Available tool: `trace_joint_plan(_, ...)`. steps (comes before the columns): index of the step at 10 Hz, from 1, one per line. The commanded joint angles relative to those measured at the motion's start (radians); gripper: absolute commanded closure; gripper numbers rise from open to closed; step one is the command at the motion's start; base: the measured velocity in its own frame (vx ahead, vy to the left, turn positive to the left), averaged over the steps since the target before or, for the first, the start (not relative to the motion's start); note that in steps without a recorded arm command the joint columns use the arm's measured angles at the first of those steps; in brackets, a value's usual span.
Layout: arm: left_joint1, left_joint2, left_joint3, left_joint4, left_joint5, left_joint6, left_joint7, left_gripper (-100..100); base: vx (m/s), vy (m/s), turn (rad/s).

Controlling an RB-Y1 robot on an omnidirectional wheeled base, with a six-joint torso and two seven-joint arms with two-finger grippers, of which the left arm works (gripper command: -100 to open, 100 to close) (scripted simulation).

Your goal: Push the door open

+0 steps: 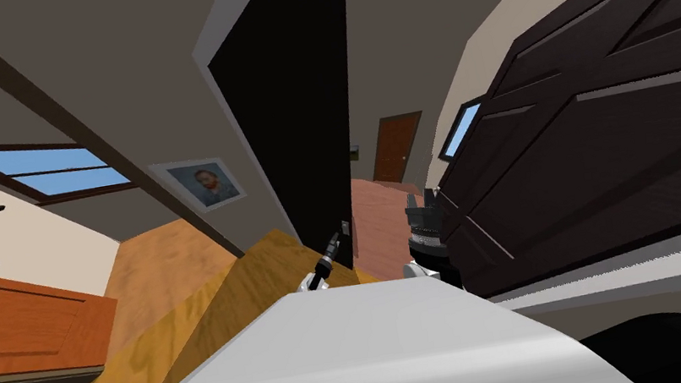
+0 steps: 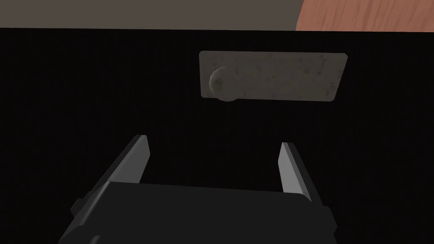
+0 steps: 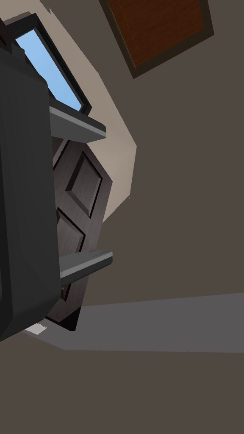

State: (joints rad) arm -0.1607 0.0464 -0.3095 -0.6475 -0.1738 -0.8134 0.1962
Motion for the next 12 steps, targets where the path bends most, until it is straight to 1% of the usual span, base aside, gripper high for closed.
trace_joint_plan(1, 0.001, 0.002, 0.003, 0.0, 0.002, 0.0, -0.004, -100, 0.18, -0.087, -0.029)
trace_joint_plan(2, 0.001, 0.001, 0.004, 0.001, 0.002, 0.0, -0.005, -100, 0.178, -0.08, -0.022)
trace_joint_plan(4, 0.001, -0.008, 0.009, 0.005, 0.005, -0.002, -0.01, -100, 0.183, -0.075, -0.027)
trace_joint_plan(6, 0.001, -0.024, 0.014, 0.009, 0.007, -0.003, -0.014, -100, 0.177, -0.066, -0.03)
trace_joint_plan(7, 0.003, -0.019, 0.012, 0.005, 0.006, -0.002, -0.013, -100, 0.061, -0.024, 0.011)
trace_joint_plan(8, 0.003, -0.019, 0.012, 0.005, 0.006, -0.002, -0.013, 100, -0.013, 0.002, -0.007)
trace_joint_plan(12, 0.003, -0.019, 0.012, 0.005, 0.006, -0.002, -0.013, 100, -0.012, 0.005, -0.002)
